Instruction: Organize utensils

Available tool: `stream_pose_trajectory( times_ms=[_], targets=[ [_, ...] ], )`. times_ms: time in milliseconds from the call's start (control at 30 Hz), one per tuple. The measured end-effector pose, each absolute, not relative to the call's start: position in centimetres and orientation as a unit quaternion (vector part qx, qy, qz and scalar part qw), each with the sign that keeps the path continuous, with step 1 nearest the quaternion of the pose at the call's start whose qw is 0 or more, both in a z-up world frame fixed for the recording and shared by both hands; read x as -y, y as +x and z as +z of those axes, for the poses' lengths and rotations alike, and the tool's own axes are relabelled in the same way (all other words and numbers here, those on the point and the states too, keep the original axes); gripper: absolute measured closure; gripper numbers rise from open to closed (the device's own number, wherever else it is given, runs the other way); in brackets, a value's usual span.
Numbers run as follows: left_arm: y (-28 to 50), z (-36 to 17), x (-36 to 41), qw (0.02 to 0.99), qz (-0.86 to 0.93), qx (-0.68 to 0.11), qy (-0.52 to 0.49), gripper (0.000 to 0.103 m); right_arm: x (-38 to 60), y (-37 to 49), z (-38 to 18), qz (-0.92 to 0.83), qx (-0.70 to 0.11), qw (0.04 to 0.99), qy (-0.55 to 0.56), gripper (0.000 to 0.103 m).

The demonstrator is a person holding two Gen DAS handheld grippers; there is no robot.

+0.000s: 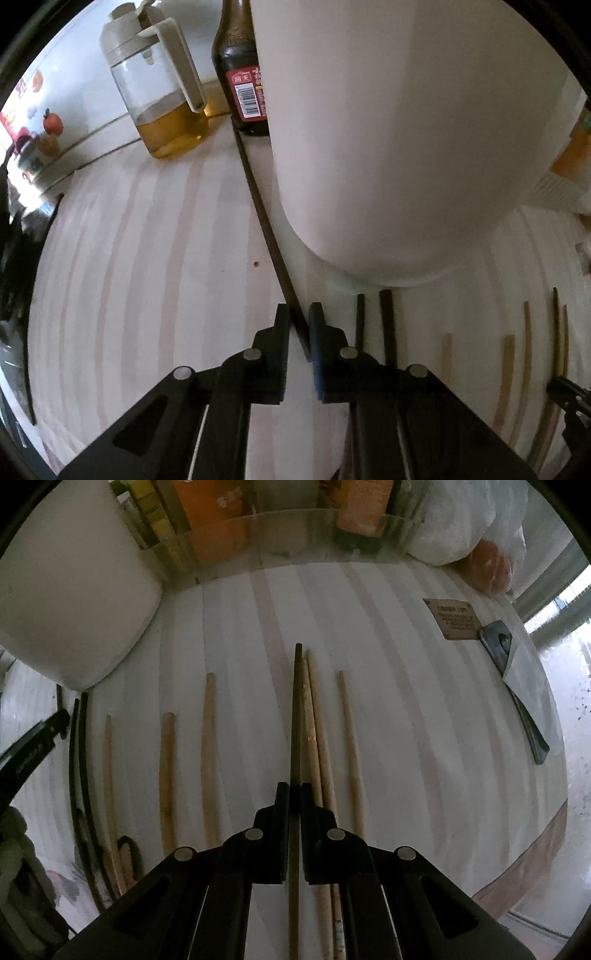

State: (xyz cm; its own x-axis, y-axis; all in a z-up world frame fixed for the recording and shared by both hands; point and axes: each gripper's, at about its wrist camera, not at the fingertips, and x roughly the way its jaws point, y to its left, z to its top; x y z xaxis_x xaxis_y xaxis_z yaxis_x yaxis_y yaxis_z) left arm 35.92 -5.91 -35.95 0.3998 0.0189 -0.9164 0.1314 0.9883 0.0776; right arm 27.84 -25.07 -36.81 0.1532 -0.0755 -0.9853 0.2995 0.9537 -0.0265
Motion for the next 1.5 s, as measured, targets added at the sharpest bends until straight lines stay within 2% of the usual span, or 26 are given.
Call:
stream_pose_trajectory(
  times_ms=[233,667,767,833,900,1033,1100,1167,1200,1233,1300,1500],
  targets=[
    [35.7,-34.9,2.0,0.823,-0.018,-0.566,0.047,0.098,24.4,27.8,-37.2,-0.115,-0.644,0.752,0.084,0.098],
    [26.8,-33.7,-5.7,0.761,-0.030,-0.647,0.031,0.097,23.7,25.8,-37.7,-0.068,-0.659,0.744,0.085,0.098],
    [27.9,-32.7,-6.7,0.761,-0.026,-0.648,-0.004,0.091,23.8,26.0,-37.6,-0.061,-0.663,0.740,0.093,0.098],
    [28.6,-32.4,-6.8,0.762,-0.024,-0.647,-0.016,0.079,23.8,26.0,-37.4,-0.055,-0.666,0.737,0.103,0.097],
    [30.2,-32.5,-6.8,0.768,-0.023,-0.639,-0.023,0.062,24.4,26.6,-37.5,-0.052,-0.672,0.730,0.114,0.097],
    [33.2,-33.9,-6.3,0.763,-0.015,-0.647,-0.009,0.062,25.4,27.7,-37.6,-0.043,-0.684,0.718,0.120,0.097],
    [34.3,-34.3,-5.8,0.770,-0.007,-0.638,0.020,0.063,25.9,28.9,-37.5,-0.039,-0.690,0.713,0.116,0.097],
    [34.8,-34.3,-5.2,0.779,-0.007,-0.626,0.038,0.069,26.1,29.9,-37.3,-0.039,-0.692,0.711,0.116,0.097],
    [35.0,-34.2,-5.0,0.781,-0.010,-0.623,0.038,0.092,26.0,30.1,-37.2,-0.038,-0.693,0.711,0.114,0.097],
    [34.9,-34.2,-4.7,0.782,-0.012,-0.622,0.040,0.098,26.1,30.3,-37.1,-0.038,-0.694,0.711,0.112,0.097],
    [34.3,-34.4,-4.0,0.780,-0.011,-0.623,0.059,0.099,26.2,30.7,-37.1,-0.037,-0.695,0.711,0.103,0.097],
    [29.8,-34.1,-4.6,0.747,-0.010,-0.664,0.029,0.099,24.2,30.0,-36.9,-0.022,-0.708,0.702,0.072,0.097]
  ],
)
